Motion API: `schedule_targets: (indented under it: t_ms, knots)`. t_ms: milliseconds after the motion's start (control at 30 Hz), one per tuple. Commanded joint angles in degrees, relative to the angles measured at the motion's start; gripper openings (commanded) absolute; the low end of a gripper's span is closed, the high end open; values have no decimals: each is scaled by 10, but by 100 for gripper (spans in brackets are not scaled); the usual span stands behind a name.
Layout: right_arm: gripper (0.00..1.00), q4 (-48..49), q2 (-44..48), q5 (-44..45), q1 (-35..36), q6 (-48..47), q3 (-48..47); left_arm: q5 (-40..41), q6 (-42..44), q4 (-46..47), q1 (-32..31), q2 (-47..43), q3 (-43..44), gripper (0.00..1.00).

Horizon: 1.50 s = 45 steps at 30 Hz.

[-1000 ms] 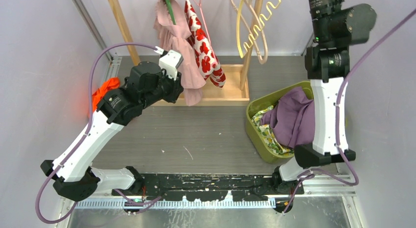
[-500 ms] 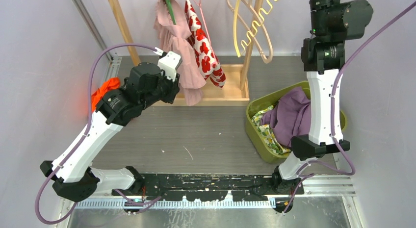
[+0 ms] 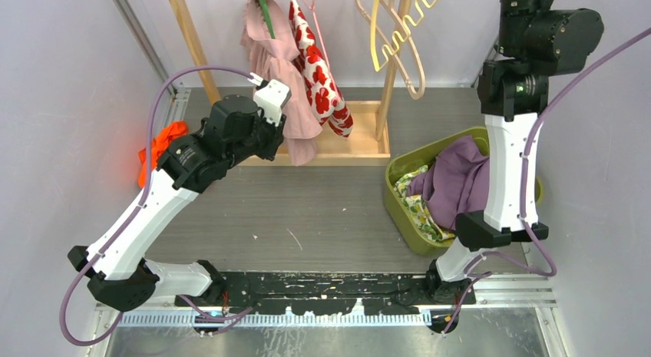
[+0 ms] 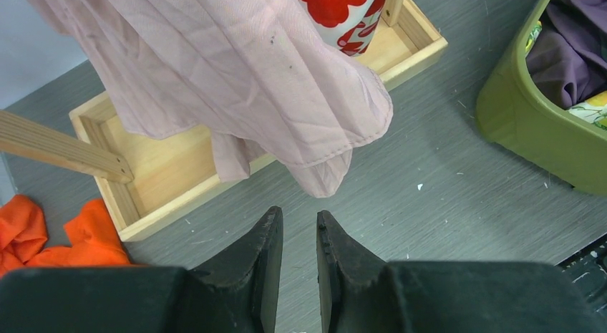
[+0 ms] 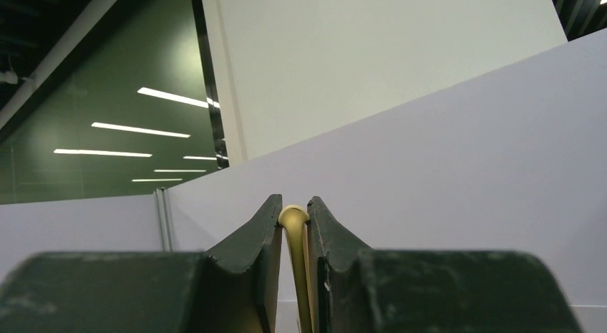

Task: Remove the skirt from the hanger
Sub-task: Place the hanger at the clothesline.

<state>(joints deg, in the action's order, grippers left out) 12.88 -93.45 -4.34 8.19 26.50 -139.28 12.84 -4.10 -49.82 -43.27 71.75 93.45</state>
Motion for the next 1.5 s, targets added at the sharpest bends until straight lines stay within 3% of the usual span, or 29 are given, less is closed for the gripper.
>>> schedule_targets:
  t_ms: [0, 167, 367, 800, 867, 1067, 1200, 1467]
  knots:
    - [1, 38, -54, 14, 2, 4, -52, 6, 15, 14, 1, -9, 24, 25]
    - [1, 34, -107, 20, 13, -12, -100, 13, 21, 13, 2, -15, 22, 25]
    - [1, 31, -114, 14, 34, -35, -74, 26, 28, 8, 1, -20, 12, 25]
    - [1, 28, 86, 26, 56, -127, 191, -3, -7, 22, 1, -22, -11, 25]
    - [10, 18, 121, 30, 56, -142, 233, -13, -14, 22, 2, -19, -13, 25]
    - [73, -56, 182, 16, 56, -187, 280, -34, -28, 23, 1, -8, -8, 25]
    - [85, -118, 188, -14, 56, -191, 259, -39, -37, 23, 1, -5, -7, 24]
    - [85, -190, 182, -67, 56, -109, 226, -35, -44, 23, 2, -14, -19, 24]
